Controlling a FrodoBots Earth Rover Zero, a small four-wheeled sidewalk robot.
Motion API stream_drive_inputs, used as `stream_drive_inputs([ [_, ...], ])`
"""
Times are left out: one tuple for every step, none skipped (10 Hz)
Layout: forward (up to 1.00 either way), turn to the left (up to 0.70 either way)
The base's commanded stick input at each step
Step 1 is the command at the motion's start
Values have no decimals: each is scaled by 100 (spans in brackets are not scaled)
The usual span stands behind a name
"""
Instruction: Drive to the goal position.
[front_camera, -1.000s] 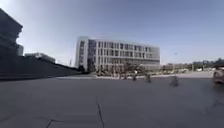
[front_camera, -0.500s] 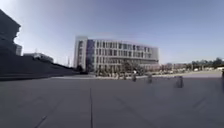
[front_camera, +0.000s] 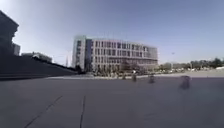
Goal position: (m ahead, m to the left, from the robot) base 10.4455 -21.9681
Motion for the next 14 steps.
stream_drive_inputs([
  [100, -39],
  [100, -10],
  [100, 1],
  [100, 1],
  [100, -4],
  [100, -28],
  [100, -39],
  [100, -39],
  [100, -39],
  [100, -39],
  [100, -39],
  [100, -39],
  [100, -28],
  [100, 1],
])
